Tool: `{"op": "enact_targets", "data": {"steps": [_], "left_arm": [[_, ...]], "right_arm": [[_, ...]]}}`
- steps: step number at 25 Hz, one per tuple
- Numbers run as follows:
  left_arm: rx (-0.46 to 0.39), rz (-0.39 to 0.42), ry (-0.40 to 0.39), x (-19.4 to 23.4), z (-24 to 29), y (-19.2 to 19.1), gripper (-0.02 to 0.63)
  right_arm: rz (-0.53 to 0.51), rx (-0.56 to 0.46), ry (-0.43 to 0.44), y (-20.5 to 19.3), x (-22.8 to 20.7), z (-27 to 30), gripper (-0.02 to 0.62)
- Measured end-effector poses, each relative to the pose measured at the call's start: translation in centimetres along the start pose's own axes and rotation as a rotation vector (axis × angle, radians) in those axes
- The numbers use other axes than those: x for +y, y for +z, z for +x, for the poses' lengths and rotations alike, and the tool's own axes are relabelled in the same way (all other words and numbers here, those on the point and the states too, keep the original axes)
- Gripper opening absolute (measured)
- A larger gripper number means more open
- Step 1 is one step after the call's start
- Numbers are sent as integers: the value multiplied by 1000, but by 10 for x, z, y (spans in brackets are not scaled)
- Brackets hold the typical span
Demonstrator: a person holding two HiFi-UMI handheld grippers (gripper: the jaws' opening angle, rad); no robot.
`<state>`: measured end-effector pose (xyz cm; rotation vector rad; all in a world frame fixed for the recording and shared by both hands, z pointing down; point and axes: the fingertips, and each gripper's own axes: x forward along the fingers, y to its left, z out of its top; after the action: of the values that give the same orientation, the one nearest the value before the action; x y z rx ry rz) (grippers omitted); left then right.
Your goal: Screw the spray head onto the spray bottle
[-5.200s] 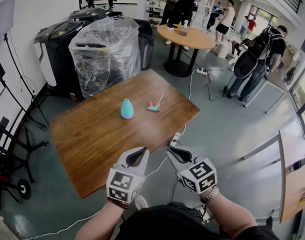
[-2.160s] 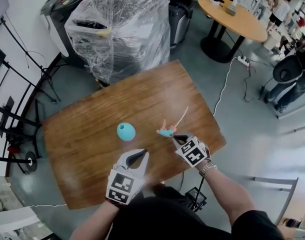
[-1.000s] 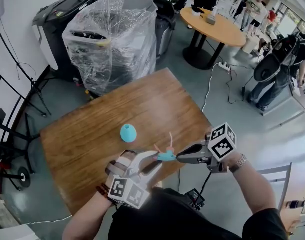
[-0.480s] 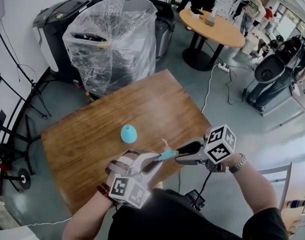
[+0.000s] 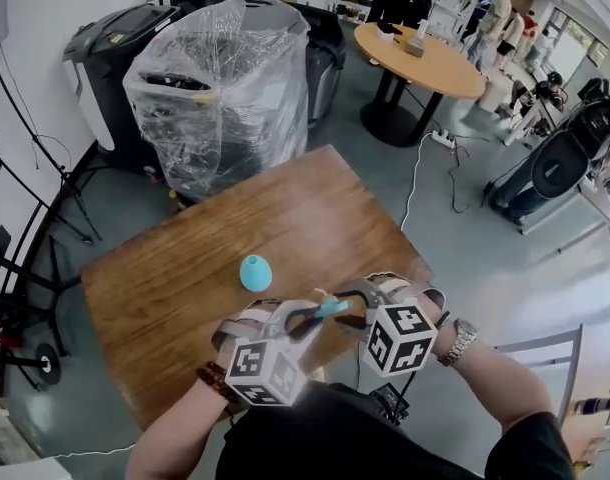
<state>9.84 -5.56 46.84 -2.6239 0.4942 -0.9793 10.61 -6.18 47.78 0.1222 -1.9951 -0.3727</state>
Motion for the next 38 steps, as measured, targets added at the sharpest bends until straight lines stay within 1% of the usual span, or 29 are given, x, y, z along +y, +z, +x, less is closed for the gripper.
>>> {"op": "enact_targets", "data": {"steps": [4, 7, 10, 11, 14, 16, 17, 19, 20, 23, 25, 28, 29, 32, 35, 38], "left_arm": [[15, -10, -21, 1, 2, 5, 86], [15, -15, -35, 2, 1, 12, 86], [18, -17, -46, 2, 0, 14, 86], [21, -17, -49, 1, 0, 13, 86], [23, -26, -54, 0, 1, 11, 87], [7, -44, -56, 2, 1, 12, 93], [-6, -58, -56, 3, 0, 13, 121], [-35, -93, -50, 8, -5, 13, 213], [-50, -113, -41, 11, -8, 12, 236], [-85, -185, 13, 24, -19, -3, 279], [-88, -238, 79, 36, -25, -24, 290], [-50, -333, 191, 55, -29, -67, 314], [-31, -365, 226, 61, -28, -82, 334], [24, -448, 304, 74, -19, -125, 379], [64, -509, 333, 79, -1, -158, 419], [103, -548, 315, 76, 21, -184, 440]], "right_arm": [[-188, 121, -34, -4, 6, 21, 167], [-284, 195, -51, -11, 8, 30, 164], [-334, 242, -75, -15, 5, 33, 129], [-341, 252, -79, -17, 5, 34, 127], [-328, 241, -67, -16, 7, 37, 123], [-299, 217, -58, -13, 8, 37, 123], [-287, 212, -60, -12, 6, 35, 123], [-255, 207, -68, -10, 1, 28, 122], [-233, 201, -68, -9, -1, 25, 122], [-131, 147, -60, -7, -7, 20, 123], [-35, 88, -49, -6, -13, 16, 123], [112, -3, -37, 0, -25, 3, 123], [159, -32, -36, 3, -30, -2, 122], [279, -111, -42, 10, -46, -15, 122], [369, -181, -50, 17, -60, -26, 123], [446, -220, -67, 19, -72, -36, 122]]}}
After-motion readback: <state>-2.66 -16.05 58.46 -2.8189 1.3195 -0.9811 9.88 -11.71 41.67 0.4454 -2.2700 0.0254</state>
